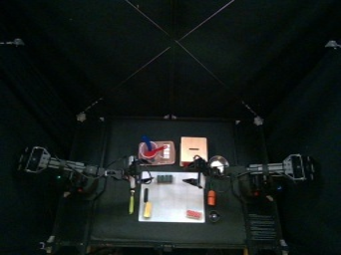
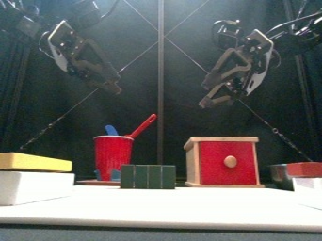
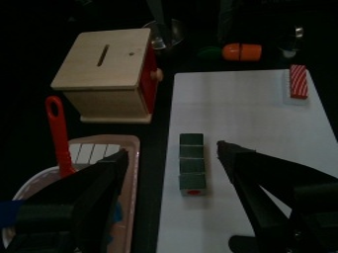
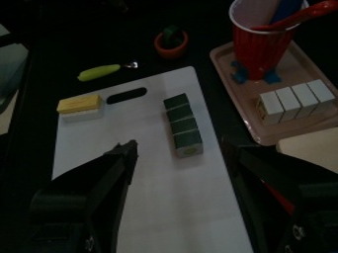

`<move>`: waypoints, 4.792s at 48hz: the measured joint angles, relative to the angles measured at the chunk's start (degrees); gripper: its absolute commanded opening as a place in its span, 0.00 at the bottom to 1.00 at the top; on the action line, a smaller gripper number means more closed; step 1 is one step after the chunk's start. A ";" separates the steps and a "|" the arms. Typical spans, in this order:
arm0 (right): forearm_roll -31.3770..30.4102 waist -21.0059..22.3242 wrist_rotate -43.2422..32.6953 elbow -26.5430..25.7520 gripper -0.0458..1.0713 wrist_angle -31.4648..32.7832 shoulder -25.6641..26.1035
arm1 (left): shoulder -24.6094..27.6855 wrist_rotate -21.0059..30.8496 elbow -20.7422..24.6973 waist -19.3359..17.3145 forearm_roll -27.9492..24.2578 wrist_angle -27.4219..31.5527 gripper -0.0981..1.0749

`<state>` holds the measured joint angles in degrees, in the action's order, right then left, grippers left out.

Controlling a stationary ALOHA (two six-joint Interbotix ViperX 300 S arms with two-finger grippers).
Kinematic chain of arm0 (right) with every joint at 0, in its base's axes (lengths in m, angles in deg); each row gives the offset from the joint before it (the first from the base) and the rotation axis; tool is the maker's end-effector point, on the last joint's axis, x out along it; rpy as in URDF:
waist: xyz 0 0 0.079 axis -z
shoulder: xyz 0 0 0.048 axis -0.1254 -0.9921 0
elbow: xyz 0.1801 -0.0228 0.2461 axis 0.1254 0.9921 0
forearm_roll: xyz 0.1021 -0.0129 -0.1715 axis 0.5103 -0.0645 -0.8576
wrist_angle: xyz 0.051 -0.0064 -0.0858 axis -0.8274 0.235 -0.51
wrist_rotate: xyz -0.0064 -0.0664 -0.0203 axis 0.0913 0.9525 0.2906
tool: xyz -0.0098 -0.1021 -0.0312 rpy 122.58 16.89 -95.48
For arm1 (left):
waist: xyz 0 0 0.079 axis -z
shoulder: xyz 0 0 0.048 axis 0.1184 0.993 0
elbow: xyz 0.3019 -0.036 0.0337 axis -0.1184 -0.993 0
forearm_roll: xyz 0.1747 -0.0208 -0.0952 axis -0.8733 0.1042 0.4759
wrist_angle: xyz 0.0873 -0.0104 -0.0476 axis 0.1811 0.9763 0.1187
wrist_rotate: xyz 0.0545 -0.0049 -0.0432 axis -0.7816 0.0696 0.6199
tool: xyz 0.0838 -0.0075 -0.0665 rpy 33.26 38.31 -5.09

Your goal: Place green sushi roll onto cutting board

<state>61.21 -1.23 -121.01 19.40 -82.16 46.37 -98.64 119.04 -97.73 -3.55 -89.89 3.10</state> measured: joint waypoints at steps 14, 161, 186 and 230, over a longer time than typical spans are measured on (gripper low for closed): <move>0.26 -1.32 0.44 -9.58 0.92 9.32 -12.22 | -0.09 0.00 -0.35 -0.79 0.18 2.55 0.96; 23.20 -9.23 -17.58 -23.20 0.64 32.26 -24.96 | -13.36 0.18 -12.57 -4.39 8.96 7.38 0.96; 3.16 -14.59 -72.33 -25.93 0.64 46.76 -24.26 | -13.62 0.18 -11.51 -7.91 11.78 7.29 0.96; 0.88 -17.05 -83.85 -33.05 0.85 47.02 -35.51 | -14.50 -0.18 -11.78 -11.16 10.55 7.65 0.96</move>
<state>62.09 -18.28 -204.85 -13.64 -35.14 10.86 -113.14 118.86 -109.51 -14.71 -79.34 10.75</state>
